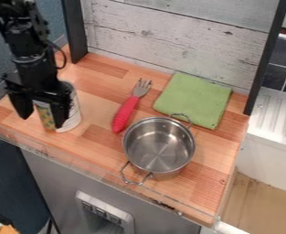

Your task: Moved can from bottom to top part of the table

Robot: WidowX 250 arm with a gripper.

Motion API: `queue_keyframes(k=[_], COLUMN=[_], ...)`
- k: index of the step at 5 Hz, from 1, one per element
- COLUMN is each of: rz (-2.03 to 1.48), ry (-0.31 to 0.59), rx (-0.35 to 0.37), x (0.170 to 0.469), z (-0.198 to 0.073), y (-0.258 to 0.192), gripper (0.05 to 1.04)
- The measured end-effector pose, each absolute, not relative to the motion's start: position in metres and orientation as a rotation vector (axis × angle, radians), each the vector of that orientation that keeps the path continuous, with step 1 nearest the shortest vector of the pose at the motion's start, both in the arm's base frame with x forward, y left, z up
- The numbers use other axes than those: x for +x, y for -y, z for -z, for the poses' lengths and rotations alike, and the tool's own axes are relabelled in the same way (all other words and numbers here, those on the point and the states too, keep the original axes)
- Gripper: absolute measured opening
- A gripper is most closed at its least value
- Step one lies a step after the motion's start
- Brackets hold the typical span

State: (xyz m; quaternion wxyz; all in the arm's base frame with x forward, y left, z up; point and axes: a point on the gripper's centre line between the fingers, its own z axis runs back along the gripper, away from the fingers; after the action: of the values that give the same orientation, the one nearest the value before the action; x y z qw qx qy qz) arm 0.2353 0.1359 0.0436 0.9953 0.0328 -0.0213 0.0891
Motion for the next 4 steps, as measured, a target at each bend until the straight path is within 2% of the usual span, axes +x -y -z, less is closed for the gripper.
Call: queue_keyframes(k=[1,4], rz=[-0.142,-0.119], ry=[0.056,0.063], rx=[0.038,0.066], x=[0.254,0.32], z=[-0.042,-0.032], y=[-0.13,-0.12], gripper=[1.0,1.0])
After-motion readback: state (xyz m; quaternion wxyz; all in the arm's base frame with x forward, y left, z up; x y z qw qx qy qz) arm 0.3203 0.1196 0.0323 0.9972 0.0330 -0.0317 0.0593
